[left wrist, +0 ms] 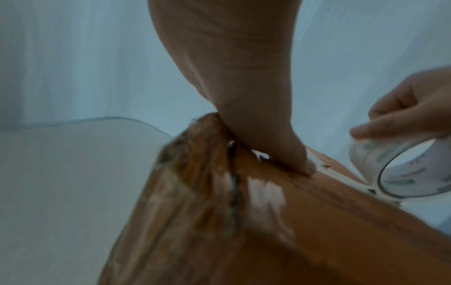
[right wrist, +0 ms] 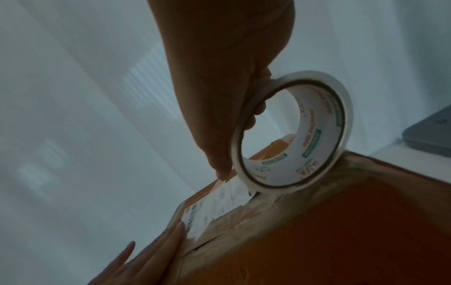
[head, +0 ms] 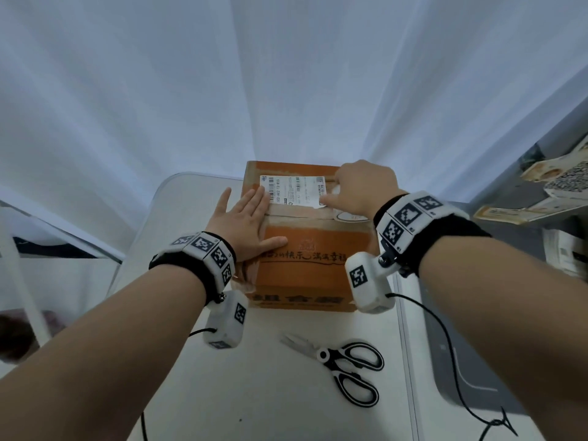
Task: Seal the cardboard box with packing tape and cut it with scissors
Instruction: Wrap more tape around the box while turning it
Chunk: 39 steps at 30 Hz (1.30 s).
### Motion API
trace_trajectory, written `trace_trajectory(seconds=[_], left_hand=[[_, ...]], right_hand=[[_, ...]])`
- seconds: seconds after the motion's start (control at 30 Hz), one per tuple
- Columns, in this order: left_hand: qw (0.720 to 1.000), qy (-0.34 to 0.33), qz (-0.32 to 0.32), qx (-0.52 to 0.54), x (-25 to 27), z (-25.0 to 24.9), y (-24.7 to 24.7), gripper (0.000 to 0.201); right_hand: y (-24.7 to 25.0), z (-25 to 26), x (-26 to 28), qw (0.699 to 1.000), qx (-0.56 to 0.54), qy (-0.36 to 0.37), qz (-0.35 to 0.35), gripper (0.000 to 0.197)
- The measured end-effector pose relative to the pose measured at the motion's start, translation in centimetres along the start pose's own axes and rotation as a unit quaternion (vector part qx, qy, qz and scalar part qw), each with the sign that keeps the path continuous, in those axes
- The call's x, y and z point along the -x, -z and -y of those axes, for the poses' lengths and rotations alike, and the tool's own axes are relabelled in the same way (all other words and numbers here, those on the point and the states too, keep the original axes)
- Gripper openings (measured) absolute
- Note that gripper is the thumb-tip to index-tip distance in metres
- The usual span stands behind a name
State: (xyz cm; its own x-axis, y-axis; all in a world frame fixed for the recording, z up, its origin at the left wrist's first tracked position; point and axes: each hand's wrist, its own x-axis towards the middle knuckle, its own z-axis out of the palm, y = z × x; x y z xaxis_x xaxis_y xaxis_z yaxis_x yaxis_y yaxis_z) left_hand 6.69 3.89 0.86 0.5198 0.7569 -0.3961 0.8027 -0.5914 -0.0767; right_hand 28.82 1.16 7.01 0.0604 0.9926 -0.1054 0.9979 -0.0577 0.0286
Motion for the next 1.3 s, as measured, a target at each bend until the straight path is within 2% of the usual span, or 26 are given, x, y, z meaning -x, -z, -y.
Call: trace_trajectory(seconds=[0.13,0.27,0.33,0.47,0.53,0.6,0.67,0.77,0.87,1.0,1.13,1.23,1.3], left_hand=[[1.000,-0.008,0.000,-0.022,-0.1,-1.7,1.2,0.091],[0.998,-0.038,0.013,0.047,-0.3,-4.4,0.7,0.085],[0.998,-0.034,0.011,0.059,-0.5,-4.5,0.1,0.086],[0.997,-0.046,0.010,0.054,-0.2,-3.6,-0.4,0.087],[0.997,-0.053,0.008,0.053,-0.1,-3.4,-0.5,0.087],[0.997,-0.059,0.012,0.053,-0.1,-2.8,-0.4,0.087],[0.997,-0.064,0.012,0.046,0.0,-2.1,-0.5,0.088],[0.997,-0.066,0.010,0.036,0.1,-1.4,-0.7,0.088],[0.997,-0.067,0.009,0.037,0.1,-1.6,-0.6,0.089],[0.998,-0.050,0.004,0.035,0.3,-2.1,-0.3,0.084],[0.999,-0.009,0.018,0.031,0.0,-5.1,0.3,0.077],[0.998,0.021,0.034,0.042,-0.4,-7.1,1.1,0.082],[0.999,-0.007,0.014,0.028,-0.7,-8.4,1.3,0.088]], right_hand=[[-0.8,0.0,0.2,1.000,0.006,-0.015,-0.018,0.028],[-0.9,1.1,0.1,1.000,0.017,-0.005,-0.018,0.016],[-0.7,1.5,0.2,1.000,0.001,-0.014,-0.015,0.021],[0.1,-0.2,0.6,0.984,-0.156,-0.079,-0.008,0.036],[-0.1,-1.1,0.9,0.966,-0.244,-0.082,-0.012,0.036],[-0.2,-1.4,1.3,0.960,-0.269,-0.077,-0.004,0.036],[0.0,-1.7,1.6,0.973,-0.220,-0.071,0.005,0.038],[0.3,-1.8,2.3,0.994,-0.086,-0.066,-0.002,0.047],[-0.1,-1.9,2.8,0.996,-0.054,-0.074,-0.021,0.048],[-0.4,-4.0,3.3,0.984,-0.151,-0.090,-0.032,0.055],[-1.5,-4.5,4.5,0.949,-0.292,-0.110,-0.039,0.046],[-2.1,-3.7,4.1,0.944,-0.307,-0.107,-0.061,0.045],[-2.0,-3.6,3.5,0.944,-0.304,-0.115,-0.062,0.052]])
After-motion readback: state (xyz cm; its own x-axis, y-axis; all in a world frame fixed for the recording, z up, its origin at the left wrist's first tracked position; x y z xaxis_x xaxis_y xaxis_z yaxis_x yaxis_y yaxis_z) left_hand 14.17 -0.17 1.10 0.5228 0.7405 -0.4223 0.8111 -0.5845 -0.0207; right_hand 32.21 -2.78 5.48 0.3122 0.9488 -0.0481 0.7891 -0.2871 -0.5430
